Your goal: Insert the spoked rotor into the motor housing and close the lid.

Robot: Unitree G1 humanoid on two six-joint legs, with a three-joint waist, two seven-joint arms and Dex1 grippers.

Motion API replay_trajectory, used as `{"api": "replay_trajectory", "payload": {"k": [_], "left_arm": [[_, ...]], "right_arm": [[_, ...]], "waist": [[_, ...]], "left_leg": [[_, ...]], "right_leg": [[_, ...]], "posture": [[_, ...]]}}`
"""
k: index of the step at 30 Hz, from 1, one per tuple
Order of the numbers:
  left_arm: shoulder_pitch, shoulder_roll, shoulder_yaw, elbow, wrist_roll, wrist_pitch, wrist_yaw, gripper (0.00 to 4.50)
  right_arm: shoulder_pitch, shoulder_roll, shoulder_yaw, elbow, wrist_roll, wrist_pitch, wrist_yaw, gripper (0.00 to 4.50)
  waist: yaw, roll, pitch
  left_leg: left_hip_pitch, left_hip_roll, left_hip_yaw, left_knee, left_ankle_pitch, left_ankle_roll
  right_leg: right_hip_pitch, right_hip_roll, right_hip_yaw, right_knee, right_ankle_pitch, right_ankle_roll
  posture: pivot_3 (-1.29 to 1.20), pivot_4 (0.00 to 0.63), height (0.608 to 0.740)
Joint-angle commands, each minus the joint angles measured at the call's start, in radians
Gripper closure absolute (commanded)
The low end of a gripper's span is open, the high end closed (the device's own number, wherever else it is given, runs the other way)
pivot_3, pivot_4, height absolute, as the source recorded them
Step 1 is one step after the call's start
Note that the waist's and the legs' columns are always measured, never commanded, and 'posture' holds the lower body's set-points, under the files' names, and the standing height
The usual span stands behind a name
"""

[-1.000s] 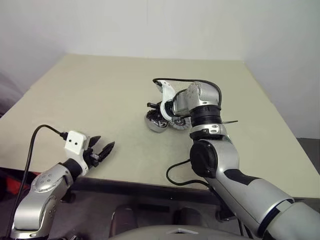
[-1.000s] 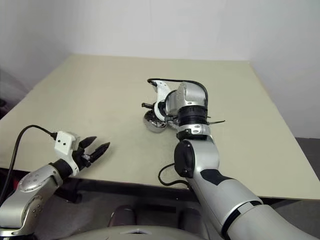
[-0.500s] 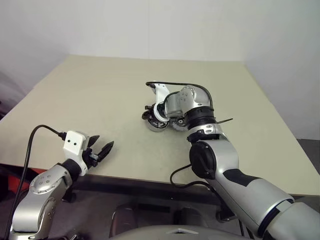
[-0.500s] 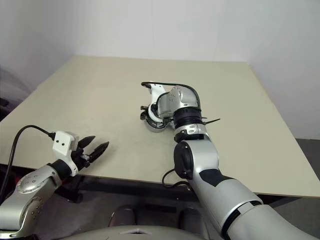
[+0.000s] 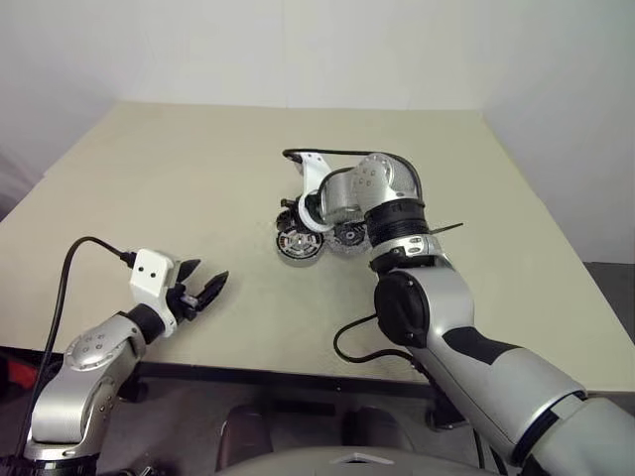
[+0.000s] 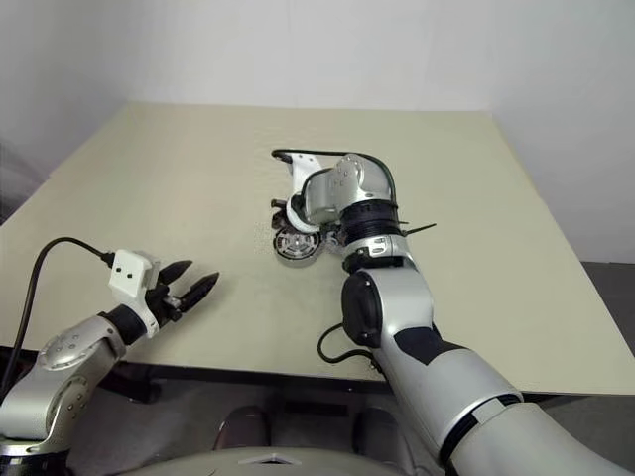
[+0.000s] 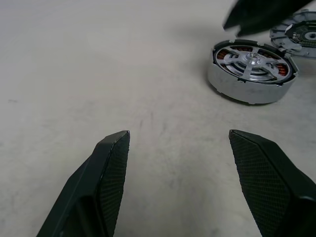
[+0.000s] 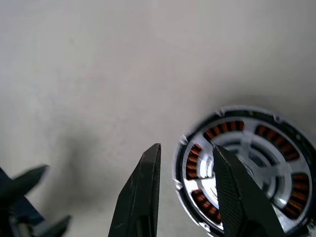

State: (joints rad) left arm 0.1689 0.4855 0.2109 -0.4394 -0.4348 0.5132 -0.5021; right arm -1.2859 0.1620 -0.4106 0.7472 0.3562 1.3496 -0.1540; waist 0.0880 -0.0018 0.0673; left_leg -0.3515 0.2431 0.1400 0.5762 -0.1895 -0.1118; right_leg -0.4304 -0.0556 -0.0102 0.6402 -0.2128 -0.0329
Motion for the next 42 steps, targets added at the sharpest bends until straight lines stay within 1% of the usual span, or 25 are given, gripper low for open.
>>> {"api": "replay_trajectory", "payload": {"k": [1, 3, 4, 6, 8, 10, 12, 16, 18, 21, 24, 27, 28, 30, 31, 35, 40, 42], "left_arm": [[-0.01, 0.009, 0.008, -0.008, -0.003, -0.013, -0.01, 1.1], [-0.019, 0.012, 0.01, -0.002, -0.008, -0.009, -0.016, 1.1], [-0.023, 0.013, 0.01, 0.001, -0.01, -0.007, -0.019, 1.1], [-0.057, 0.013, 0.029, 0.02, -0.028, 0.003, -0.018, 1.1], [-0.096, 0.015, 0.049, 0.044, -0.05, 0.017, -0.018, 1.1], [-0.165, 0.037, 0.049, 0.094, -0.056, 0.048, -0.021, 1.1], [-0.222, 0.053, 0.043, 0.139, -0.061, 0.074, -0.028, 1.1], [-0.361, 0.078, 0.005, 0.251, -0.081, 0.123, -0.082, 1.1], [-0.41, 0.081, -0.017, 0.292, -0.076, 0.134, -0.107, 1.1], [-0.471, 0.084, -0.076, 0.354, -0.031, 0.105, -0.143, 1.1], [-0.503, 0.084, -0.109, 0.394, -0.009, 0.081, -0.171, 1.1], [-0.521, 0.08, -0.124, 0.422, 0.0, 0.072, -0.196, 1.1], [-0.526, 0.081, -0.129, 0.431, 0.006, 0.066, -0.204, 1.1], [-0.534, 0.08, -0.134, 0.444, 0.016, 0.056, -0.212, 1.1], [-0.538, 0.08, -0.134, 0.452, 0.019, 0.052, -0.216, 1.1], [-0.535, 0.085, -0.133, 0.445, 0.033, 0.043, -0.227, 1.1], [-0.52, 0.094, -0.123, 0.428, 0.039, 0.045, -0.232, 1.1], [-0.514, 0.097, -0.119, 0.422, 0.042, 0.044, -0.23, 1.1]], "right_arm": [[-0.081, 0.09, 0.007, -0.025, 0.055, -0.113, 0.053, 2.64], [-0.078, 0.036, 0.068, -0.022, 0.053, -0.235, 0.195, 2.64], [-0.075, 0.013, 0.096, -0.015, 0.047, -0.276, 0.25, 2.64], [-0.047, -0.07, 0.142, 0.004, 0.012, -0.347, 0.334, 2.64], [0.002, -0.15, 0.217, 0.004, -0.04, -0.45, 0.437, 2.64], [0.089, -0.266, 0.319, 0.009, -0.127, -0.591, 0.539, 2.64], [0.149, -0.342, 0.378, 0.012, -0.175, -0.683, 0.594, 2.64], [0.27, -0.464, 0.41, -0.058, -0.207, -0.707, 0.668, 2.64], [0.317, -0.501, 0.419, -0.114, -0.215, -0.701, 0.686, 2.64], [0.399, -0.559, 0.42, -0.222, -0.224, -0.686, 0.699, 2.64], [0.463, -0.593, 0.41, -0.312, -0.21, -0.643, 0.707, 2.64], [0.517, -0.605, 0.404, -0.38, -0.191, -0.59, 0.714, 3.26], [0.537, -0.603, 0.405, -0.393, -0.187, -0.572, 0.716, 3.54], [0.574, -0.597, 0.416, -0.409, -0.184, -0.549, 0.723, 4.26], [0.585, -0.594, 0.424, -0.413, -0.185, -0.546, 0.728, 4.46], [0.635, -0.564, 0.443, -0.437, -0.176, -0.512, 0.732, 4.46], [0.631, -0.545, 0.444, -0.472, -0.142, -0.465, 0.766, 4.46], [0.607, -0.519, 0.413, -0.48, -0.114, -0.437, 0.751, 4.46]], "waist": [[0.0, 0.0, 0.0], [-0.001, 0.0, 0.0], [-0.002, 0.0, 0.0], [-0.004, 0.0, 0.0], [0.01, -0.001, -0.001], [0.019, -0.003, -0.002], [0.032, -0.006, -0.003], [0.029, -0.004, -0.002], [0.023, -0.004, -0.002], [0.008, -0.003, -0.002], [0.006, -0.003, -0.002], [0.007, -0.003, -0.002], [0.009, -0.003, -0.002], [0.01, -0.004, -0.002], [0.01, -0.004, -0.002], [0.01, -0.004, -0.002], [0.009, -0.004, -0.002], [0.009, -0.004, -0.002]], "left_leg": [[0.0, 0.0, 0.0, 0.0, 0.0, 0.0], [0.001, 0.0, 0.0, 0.0, 0.0, 0.0], [0.001, 0.0, 0.0, 0.001, 0.0, 0.0], [0.001, 0.0, 0.0, 0.001, 0.0, 0.0], [0.001, 0.001, 0.0, 0.002, 0.001, -0.001], [0.001, 0.001, 0.0, 0.004, 0.001, -0.001], [0.002, 0.0, 0.0, 0.007, 0.001, -0.001], [0.001, 0.0, 0.001, 0.013, 0.001, 0.0], [0.001, 0.002, 0.001, 0.013, 0.001, 0.0], [-0.001, 0.002, 0.001, 0.013, 0.001, 0.0], [-0.001, 0.002, 0.002, 0.013, 0.001, 0.001], [0.0, 0.002, 0.002, 0.012, 0.001, 0.001], [0.0, 0.002, 0.002, 0.012, 0.001, 0.001], [0.002, 0.002, 0.002, 0.013, 0.001, 0.002], [0.002, 0.002, 0.002, 0.013, 0.001, 0.003], [0.002, 0.001, 0.002, 0.014, 0.001, 0.004], [0.002, 0.001, 0.002, 0.014, 0.001, 0.004], [0.002, 0.001, 0.002, 0.013, 0.001, 0.004]], "right_leg": [[0.0, 0.0, 0.0, 0.0, 0.0, 0.0], [0.0, 0.0, 0.0, 0.0, -0.001, -0.002], [0.0, 0.0, 0.0, 0.001, -0.002, -0.003], [0.001, 0.0, 0.0, 0.001, -0.002, -0.003], [0.003, -0.001, 0.0, 0.002, -0.002, -0.003], [0.007, -0.003, -0.002, 0.001, -0.002, -0.003], [0.013, -0.005, -0.004, 0.0, -0.002, -0.003], [0.011, -0.005, -0.002, 0.001, 0.0, -0.001], [0.011, -0.003, -0.002, 0.002, 0.0, -0.002], [0.011, -0.003, -0.001, 0.002, 0.0, -0.002], [0.011, -0.003, 0.0, 0.002, 0.0, -0.002], [0.011, -0.003, 0.0, 0.002, 0.0, -0.003], [0.011, -0.003, 0.0, 0.002, 0.0, -0.003], [0.012, -0.003, 0.0, 0.002, 0.001, -0.003], [0.012, -0.003, 0.0, 0.002, 0.001, -0.003], [0.013, -0.003, -0.001, 0.002, 0.001, -0.004], [0.013, -0.003, -0.001, 0.002, 0.001, -0.004], [0.013, -0.003, -0.001, 0.002, 0.001, -0.004]], "posture": [[0.0, 0.0, 0.74], [0.0, 0.0, 0.74], [0.0, 0.0, 0.74], [0.0, 0.0, 0.74], [0.0, 0.0, 0.74], [0.0, 0.0, 0.74], [0.0, 0.0, 0.74], [0.0, 0.0, 0.74], [0.0, 0.0, 0.74], [0.0, 0.0, 0.74], [0.0, 0.0, 0.74], [0.0, 0.0, 0.74], [0.0, 0.0, 0.74], [0.0, 0.0, 0.74], [0.0, 0.0, 0.74], [0.0, 0.0, 0.74], [0.0, 0.0, 0.74], [0.0, 0.0, 0.74]]}}
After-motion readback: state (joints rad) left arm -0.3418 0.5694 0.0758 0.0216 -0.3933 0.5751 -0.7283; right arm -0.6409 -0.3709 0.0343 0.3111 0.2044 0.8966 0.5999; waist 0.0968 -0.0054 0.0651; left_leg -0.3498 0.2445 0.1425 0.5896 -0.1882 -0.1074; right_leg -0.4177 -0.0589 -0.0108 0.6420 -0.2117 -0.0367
